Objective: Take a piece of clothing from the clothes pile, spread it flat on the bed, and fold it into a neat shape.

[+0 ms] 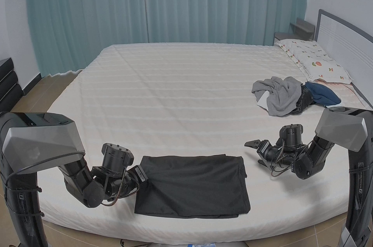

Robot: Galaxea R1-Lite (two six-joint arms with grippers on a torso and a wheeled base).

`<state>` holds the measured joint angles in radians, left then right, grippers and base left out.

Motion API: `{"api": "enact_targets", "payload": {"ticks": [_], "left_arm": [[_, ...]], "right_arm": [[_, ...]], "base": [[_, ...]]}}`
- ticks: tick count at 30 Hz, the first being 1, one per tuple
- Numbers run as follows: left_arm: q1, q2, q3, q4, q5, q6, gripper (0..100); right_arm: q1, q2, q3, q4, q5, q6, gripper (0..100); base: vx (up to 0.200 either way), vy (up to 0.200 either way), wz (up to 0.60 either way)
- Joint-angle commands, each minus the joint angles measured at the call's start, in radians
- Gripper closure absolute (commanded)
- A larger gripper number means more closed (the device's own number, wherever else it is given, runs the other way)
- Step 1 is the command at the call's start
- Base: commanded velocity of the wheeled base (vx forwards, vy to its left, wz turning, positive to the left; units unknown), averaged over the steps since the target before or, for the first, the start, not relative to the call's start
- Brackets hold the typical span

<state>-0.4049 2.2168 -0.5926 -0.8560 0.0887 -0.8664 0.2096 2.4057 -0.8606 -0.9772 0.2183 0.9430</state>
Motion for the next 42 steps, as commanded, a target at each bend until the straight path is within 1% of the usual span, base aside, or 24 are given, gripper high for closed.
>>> {"api": "enact_targets", "payload": {"ticks": [1, 18, 25, 30, 35, 38, 39, 42], "left_arm": [[0.011, -0.005, 0.000, 0.002, 0.002, 0.001, 100], [0.012, -0.017, 0.004, 0.023, 0.008, 0.006, 100], [0.000, -0.023, 0.002, 0.069, 0.011, 0.006, 100], [-0.012, -0.028, 0.000, 0.097, 0.013, 0.006, 100], [-0.014, -0.028, 0.004, 0.098, 0.013, 0.006, 100], [-0.028, -0.035, 0.007, 0.100, 0.013, 0.004, 100], [-0.034, -0.039, 0.008, 0.100, 0.013, 0.004, 0], [-0.040, -0.043, 0.022, 0.100, 0.013, 0.006, 0]], "right_arm": [[0.001, 0.000, 0.002, 0.000, 0.001, 0.000, 0], [0.001, -0.002, 0.003, 0.000, 0.001, 0.000, 0], [0.001, 0.000, 0.006, -0.001, -0.002, 0.000, 0], [0.001, 0.000, 0.006, -0.001, -0.004, 0.000, 0], [0.002, 0.000, 0.006, -0.001, -0.005, 0.000, 0], [0.002, 0.001, 0.006, -0.001, -0.005, 0.000, 0], [0.002, 0.001, 0.006, -0.001, -0.005, 0.000, 0], [0.002, 0.001, 0.006, -0.001, -0.007, 0.000, 0]], "base": [[0.000, 0.200, 0.00], [0.000, 0.200, 0.00], [0.000, 0.200, 0.00], [0.000, 0.000, 0.00], [0.000, 0.000, 0.00], [0.000, 0.000, 0.00], [0.000, 0.000, 0.00], [0.000, 0.000, 0.00]]}}
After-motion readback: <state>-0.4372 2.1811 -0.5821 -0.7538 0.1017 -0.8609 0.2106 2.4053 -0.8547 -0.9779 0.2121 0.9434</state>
